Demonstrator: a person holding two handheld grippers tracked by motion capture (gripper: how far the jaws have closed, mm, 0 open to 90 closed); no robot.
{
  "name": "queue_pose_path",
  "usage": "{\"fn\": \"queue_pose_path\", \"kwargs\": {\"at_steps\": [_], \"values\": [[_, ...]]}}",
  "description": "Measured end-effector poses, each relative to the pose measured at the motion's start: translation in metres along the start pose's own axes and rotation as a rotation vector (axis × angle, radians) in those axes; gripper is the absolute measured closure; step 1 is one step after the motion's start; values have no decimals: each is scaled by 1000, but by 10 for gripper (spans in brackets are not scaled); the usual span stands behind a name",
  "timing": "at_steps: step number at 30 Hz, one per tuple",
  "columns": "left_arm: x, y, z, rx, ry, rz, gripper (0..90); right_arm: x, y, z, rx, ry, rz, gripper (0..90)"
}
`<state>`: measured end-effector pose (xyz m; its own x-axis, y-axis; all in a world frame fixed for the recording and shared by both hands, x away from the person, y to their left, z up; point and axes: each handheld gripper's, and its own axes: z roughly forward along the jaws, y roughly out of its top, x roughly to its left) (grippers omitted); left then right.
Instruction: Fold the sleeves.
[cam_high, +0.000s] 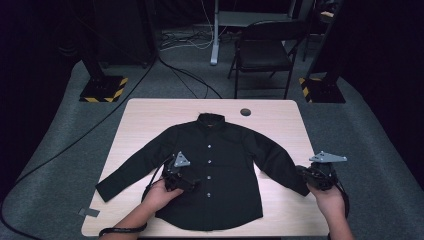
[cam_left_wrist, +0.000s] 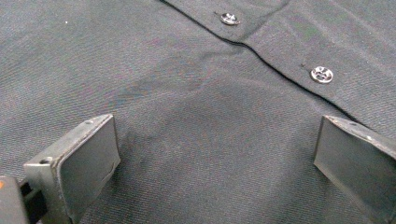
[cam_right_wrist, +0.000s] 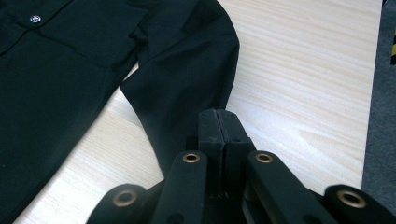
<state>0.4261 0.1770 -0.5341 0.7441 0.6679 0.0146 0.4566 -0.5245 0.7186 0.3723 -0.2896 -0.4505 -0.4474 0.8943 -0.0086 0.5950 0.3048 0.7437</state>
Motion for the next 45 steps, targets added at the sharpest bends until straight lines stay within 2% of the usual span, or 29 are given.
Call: {"fn": "queue_pose_path", "kwargs": {"at_steps": [24, 45], "values": [[0, 0, 0, 0, 0, 0, 0, 44, 17, -1, -14, 66, -129, 895], [0, 0, 0, 0, 0, -1, 0, 74, 23, 16, -1, 188, -161, 895]]}}
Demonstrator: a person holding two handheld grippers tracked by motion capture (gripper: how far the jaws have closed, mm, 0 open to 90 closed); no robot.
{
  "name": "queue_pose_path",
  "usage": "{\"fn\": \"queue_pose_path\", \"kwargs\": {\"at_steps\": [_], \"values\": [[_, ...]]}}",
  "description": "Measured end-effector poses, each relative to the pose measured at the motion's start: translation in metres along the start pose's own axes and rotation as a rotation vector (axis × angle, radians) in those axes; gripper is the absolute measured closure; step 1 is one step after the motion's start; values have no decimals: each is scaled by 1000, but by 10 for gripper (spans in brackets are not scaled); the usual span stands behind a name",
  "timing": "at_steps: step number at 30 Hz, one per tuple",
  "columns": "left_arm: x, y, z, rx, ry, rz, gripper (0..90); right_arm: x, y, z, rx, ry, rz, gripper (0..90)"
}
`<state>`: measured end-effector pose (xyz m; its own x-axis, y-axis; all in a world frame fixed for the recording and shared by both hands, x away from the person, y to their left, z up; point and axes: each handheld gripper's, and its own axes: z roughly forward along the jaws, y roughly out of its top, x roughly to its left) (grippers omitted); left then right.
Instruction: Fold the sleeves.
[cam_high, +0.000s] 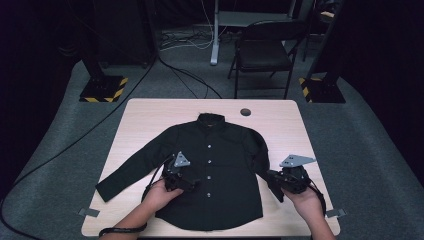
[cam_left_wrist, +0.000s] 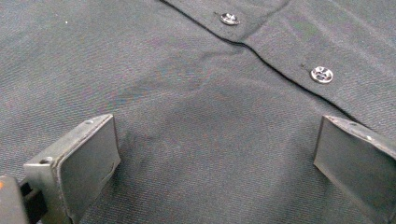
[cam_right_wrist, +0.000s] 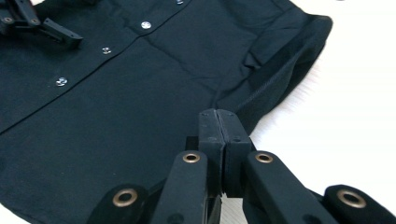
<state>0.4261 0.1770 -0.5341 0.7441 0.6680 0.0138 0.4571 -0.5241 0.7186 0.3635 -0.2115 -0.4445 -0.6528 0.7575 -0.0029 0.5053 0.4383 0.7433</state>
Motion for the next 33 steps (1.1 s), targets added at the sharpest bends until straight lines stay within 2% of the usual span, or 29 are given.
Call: {"fn": "queue_pose_path", "kwargs": {"at_steps": [21, 33], "values": [[0, 0, 0, 0, 0, -1, 0, 22, 13, 25, 13, 111, -38, 895], [0, 0, 0, 0, 0, -1, 0, 31, 19, 40, 25, 155, -53, 895]]}}
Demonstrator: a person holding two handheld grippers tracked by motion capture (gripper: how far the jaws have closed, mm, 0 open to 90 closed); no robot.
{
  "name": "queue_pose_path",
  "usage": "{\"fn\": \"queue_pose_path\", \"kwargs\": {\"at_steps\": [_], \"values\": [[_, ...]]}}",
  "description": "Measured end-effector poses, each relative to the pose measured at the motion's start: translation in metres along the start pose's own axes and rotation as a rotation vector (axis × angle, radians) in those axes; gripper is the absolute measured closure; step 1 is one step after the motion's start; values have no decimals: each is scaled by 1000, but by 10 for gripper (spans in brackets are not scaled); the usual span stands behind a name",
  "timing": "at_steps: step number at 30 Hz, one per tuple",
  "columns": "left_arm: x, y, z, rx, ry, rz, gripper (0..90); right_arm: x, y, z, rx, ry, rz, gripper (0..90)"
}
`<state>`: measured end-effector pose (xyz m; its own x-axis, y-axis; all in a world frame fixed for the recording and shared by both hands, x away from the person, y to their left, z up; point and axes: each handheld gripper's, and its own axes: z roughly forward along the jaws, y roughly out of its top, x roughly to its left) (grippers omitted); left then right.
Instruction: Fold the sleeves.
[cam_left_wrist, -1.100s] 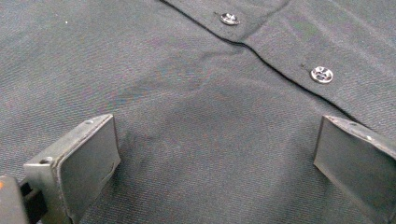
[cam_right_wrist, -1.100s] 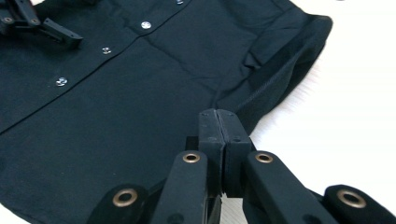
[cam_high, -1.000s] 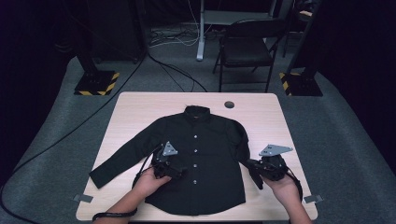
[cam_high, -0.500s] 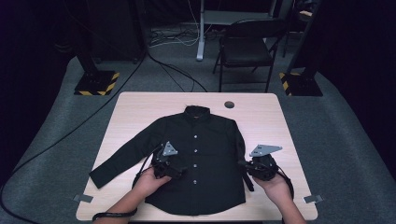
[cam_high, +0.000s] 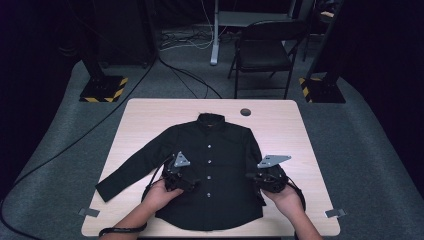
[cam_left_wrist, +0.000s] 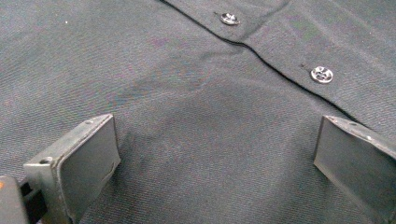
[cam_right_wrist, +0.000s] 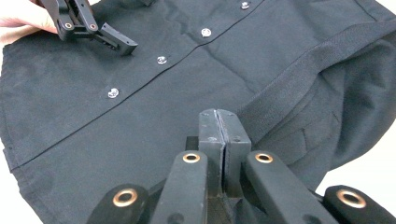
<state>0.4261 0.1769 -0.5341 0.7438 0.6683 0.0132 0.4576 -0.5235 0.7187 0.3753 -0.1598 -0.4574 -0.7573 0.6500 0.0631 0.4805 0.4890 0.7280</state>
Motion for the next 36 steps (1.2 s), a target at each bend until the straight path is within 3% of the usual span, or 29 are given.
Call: {"fn": "queue_pose_path", "kwargs": {"at_steps": [17, 36], "values": [[0, 0, 0, 0, 0, 1, 0, -3, 15, 14, -16, 40, 7, 895], [0, 0, 0, 0, 0, 2, 0, 12, 14, 52, 58, 110, -14, 896]]}}
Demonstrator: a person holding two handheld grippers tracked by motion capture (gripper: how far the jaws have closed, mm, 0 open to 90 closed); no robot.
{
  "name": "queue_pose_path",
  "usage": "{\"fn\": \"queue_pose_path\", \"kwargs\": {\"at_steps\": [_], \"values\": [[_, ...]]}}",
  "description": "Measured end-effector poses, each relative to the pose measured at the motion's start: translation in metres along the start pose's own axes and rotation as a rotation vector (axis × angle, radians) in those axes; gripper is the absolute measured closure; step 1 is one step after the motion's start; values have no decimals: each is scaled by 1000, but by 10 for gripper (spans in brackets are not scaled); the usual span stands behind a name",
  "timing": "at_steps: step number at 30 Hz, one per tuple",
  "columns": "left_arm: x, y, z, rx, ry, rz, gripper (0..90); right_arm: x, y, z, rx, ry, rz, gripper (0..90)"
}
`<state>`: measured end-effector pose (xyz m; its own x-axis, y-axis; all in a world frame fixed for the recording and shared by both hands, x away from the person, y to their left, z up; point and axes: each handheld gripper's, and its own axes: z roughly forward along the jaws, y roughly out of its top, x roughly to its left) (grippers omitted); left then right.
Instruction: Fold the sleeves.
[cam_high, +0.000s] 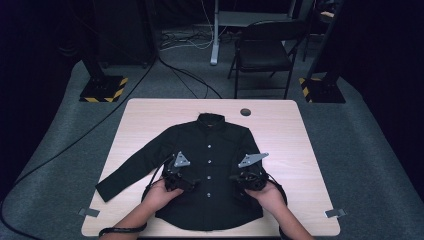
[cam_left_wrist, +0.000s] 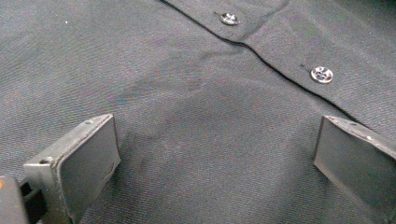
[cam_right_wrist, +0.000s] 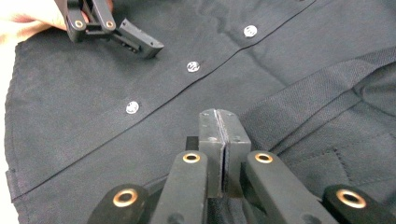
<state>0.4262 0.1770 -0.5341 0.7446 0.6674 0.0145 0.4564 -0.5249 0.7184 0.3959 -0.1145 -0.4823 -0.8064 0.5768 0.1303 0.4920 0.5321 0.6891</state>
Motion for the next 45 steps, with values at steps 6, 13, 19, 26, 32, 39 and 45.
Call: {"fn": "queue_pose_path", "kwargs": {"at_steps": [6, 13, 19, 26, 32, 39, 45], "values": [[0, 0, 0, 0, 0, 1, 0, 2, -2, 11, 28, 17, 1, 896], [0, 0, 0, 0, 0, 0, 0, 5, -4, 19, 48, 33, -1, 898], [0, 0, 0, 0, 0, 1, 0, 8, -4, 23, 58, 41, -6, 900], [0, 0, 0, 0, 0, 0, 0, 11, -4, 30, 64, 51, -11, 900], [0, 0, 0, 0, 0, 0, 0, 15, -5, 36, 75, 56, -25, 900], [0, 0, 0, 0, 0, 0, 0, 16, -8, 39, 77, 42, -32, 900], [0, 0, 0, -1, -4, -3, 0, 18, -10, 41, 61, 17, -34, 807]]}}
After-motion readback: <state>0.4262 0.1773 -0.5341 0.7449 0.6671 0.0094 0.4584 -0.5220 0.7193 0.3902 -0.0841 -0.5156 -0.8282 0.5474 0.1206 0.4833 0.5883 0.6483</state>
